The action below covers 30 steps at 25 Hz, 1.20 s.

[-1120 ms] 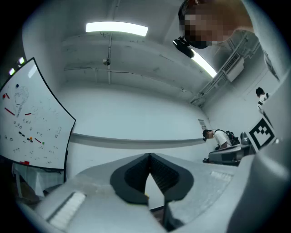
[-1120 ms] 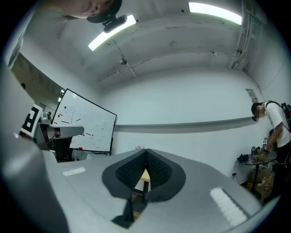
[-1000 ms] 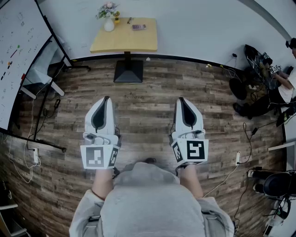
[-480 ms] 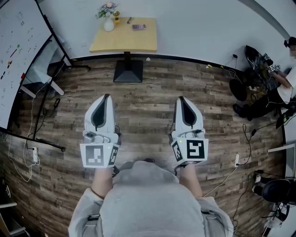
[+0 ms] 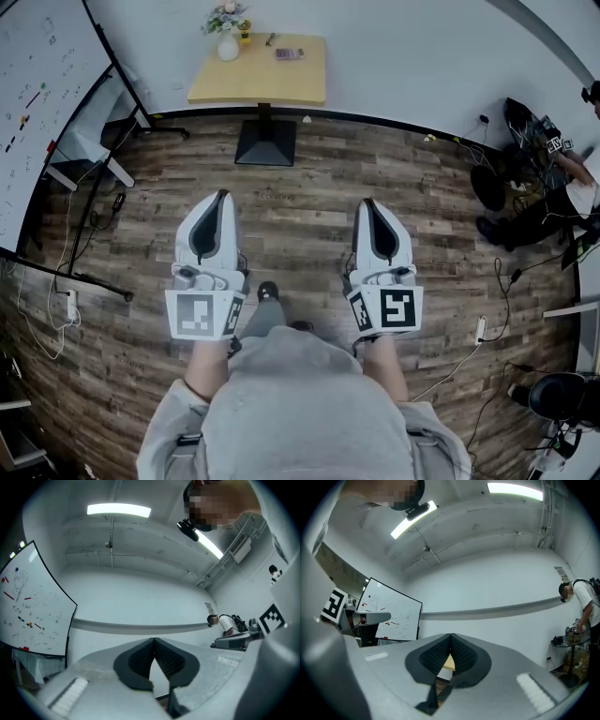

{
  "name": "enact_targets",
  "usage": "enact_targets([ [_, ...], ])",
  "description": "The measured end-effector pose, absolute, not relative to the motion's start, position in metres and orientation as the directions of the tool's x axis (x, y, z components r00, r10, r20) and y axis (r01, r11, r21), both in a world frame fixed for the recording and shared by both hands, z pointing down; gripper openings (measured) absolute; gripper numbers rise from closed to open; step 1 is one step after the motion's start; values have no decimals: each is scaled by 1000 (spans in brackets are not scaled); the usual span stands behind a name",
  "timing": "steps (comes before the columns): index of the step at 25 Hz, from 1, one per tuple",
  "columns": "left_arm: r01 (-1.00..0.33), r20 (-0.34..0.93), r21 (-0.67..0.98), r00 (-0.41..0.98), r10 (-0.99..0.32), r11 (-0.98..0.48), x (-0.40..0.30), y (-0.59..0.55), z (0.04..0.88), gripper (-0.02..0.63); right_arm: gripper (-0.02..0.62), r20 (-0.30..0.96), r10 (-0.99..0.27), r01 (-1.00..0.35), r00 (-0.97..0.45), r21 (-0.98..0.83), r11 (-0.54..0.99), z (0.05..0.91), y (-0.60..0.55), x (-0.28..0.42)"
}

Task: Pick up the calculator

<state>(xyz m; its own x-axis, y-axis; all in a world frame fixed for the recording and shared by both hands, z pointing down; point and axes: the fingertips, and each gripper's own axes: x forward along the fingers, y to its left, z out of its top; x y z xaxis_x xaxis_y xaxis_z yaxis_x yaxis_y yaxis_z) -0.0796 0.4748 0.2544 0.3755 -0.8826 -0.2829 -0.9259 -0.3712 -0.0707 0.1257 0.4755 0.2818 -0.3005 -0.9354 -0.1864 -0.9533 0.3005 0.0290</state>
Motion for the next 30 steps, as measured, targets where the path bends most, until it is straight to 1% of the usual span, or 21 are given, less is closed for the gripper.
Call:
enact_targets([
  [7,-926,-280,-69,375,-884,-371,-78,449,257,5,2,-178,-936,-952,-302,15,305,285,445,127],
  [17,-928,-285,-68,371,-884,-367,-88,384,252,5,2,-187,-937,-955,-295,21,297,275,380,121],
  [30,-921,-299,-89,387,-872,-378,-111,295,239,5,2,-201,-940,-960,-276,17,278,264,295,97],
])
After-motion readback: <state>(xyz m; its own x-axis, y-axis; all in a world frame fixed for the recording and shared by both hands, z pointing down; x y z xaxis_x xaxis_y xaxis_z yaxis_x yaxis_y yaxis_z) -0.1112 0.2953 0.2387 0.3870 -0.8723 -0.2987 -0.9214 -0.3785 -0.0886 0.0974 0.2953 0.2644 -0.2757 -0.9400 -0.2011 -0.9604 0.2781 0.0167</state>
